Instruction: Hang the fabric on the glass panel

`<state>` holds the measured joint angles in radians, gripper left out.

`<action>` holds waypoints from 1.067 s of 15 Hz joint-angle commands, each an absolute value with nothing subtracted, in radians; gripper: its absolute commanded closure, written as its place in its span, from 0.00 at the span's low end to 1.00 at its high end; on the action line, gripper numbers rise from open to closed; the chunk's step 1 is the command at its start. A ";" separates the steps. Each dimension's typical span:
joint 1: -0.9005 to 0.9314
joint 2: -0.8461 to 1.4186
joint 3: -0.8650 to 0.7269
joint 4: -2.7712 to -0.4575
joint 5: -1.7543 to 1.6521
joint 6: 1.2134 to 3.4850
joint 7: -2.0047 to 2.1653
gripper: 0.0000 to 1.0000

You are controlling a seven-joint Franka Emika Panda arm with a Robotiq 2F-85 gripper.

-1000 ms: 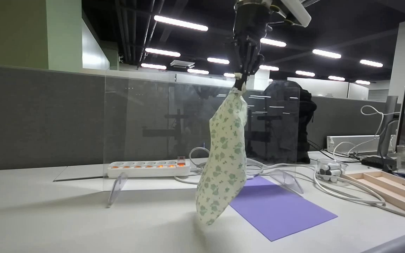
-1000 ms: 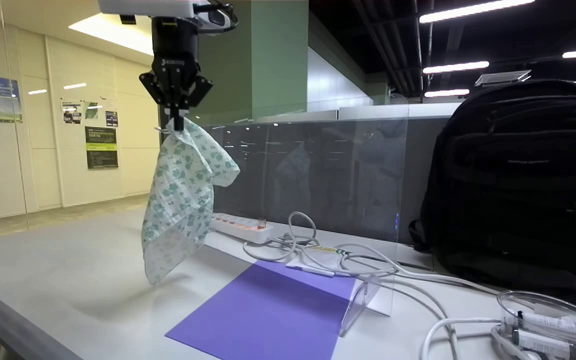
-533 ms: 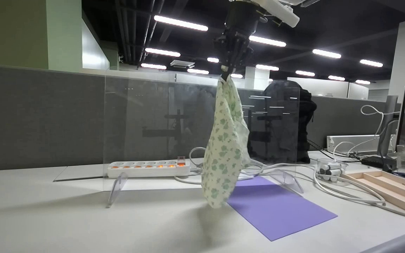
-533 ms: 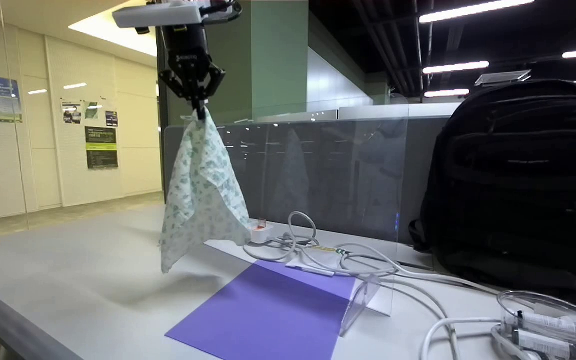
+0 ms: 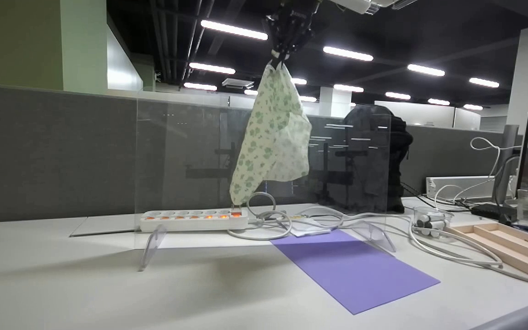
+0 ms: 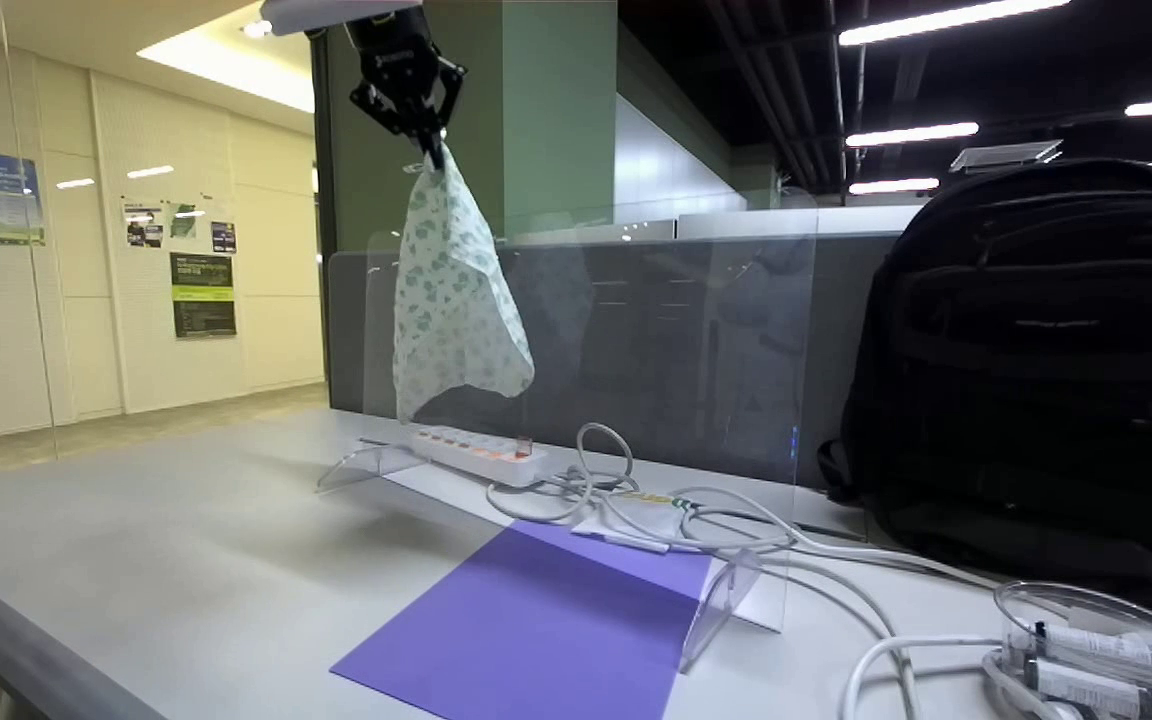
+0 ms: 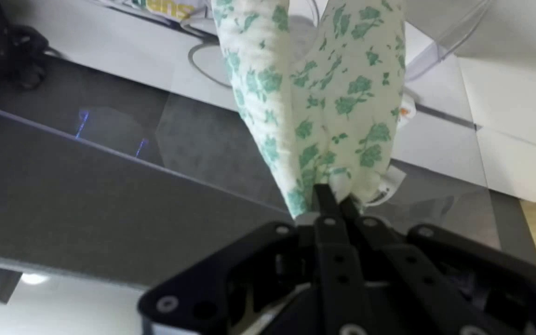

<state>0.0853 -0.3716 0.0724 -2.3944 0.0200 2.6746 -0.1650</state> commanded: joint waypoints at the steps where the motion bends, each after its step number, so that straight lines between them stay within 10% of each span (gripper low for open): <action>1: 0.071 -0.332 0.097 -2.301 -0.017 2.734 -0.078 1.00; 16: -0.177 -0.046 0.183 -2.024 -0.288 2.871 0.321 1.00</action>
